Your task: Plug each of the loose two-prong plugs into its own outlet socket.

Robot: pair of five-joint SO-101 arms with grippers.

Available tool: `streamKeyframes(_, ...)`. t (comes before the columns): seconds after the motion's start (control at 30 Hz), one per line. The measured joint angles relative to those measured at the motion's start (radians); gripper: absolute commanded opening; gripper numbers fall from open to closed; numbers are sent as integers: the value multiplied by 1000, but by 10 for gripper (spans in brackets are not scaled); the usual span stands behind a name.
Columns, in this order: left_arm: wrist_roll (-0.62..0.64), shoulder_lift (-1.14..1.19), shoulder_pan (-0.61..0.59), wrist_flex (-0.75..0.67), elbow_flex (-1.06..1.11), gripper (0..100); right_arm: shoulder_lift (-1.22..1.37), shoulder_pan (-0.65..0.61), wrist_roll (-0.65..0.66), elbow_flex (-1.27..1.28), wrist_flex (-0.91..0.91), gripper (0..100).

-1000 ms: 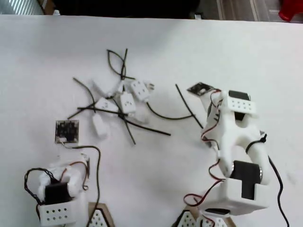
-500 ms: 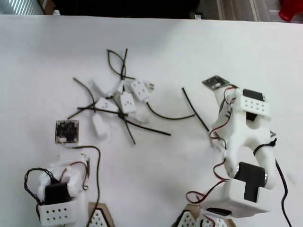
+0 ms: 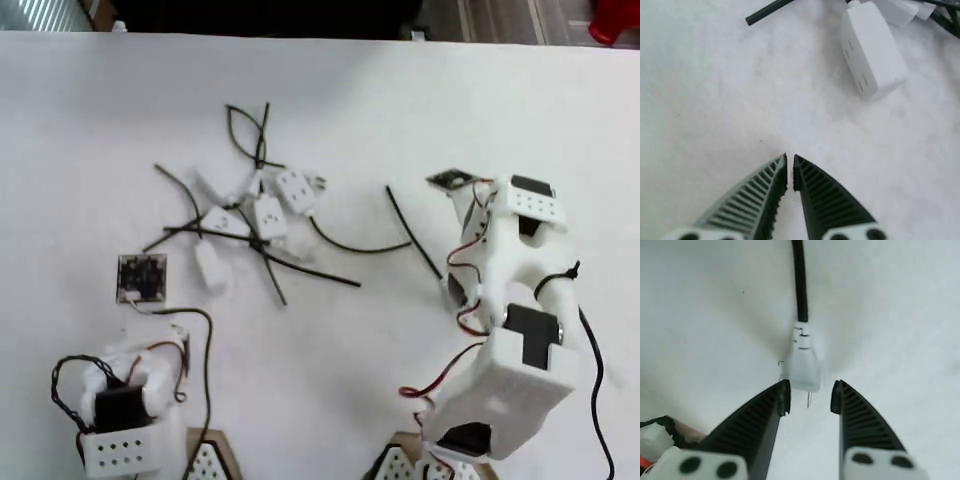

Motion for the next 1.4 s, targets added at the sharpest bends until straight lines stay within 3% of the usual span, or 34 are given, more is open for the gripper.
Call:
streamKeyframes(0.3, 0, 0, 0, 0, 0, 46, 6, -51, -2, 2, 20, 142)
streamKeyframes(0.67, 0, 0, 0, 0, 0, 47, 8, 14, -6, -51, 21, 143)
streamKeyframes(1.07, 0, 0, 0, 0, 0, 46, 127, -44, -60, -55, 28, 139)
streamKeyframes(1.4, 0, 0, 0, 0, 0, 47, 153, -55, -64, -66, 26, 59)
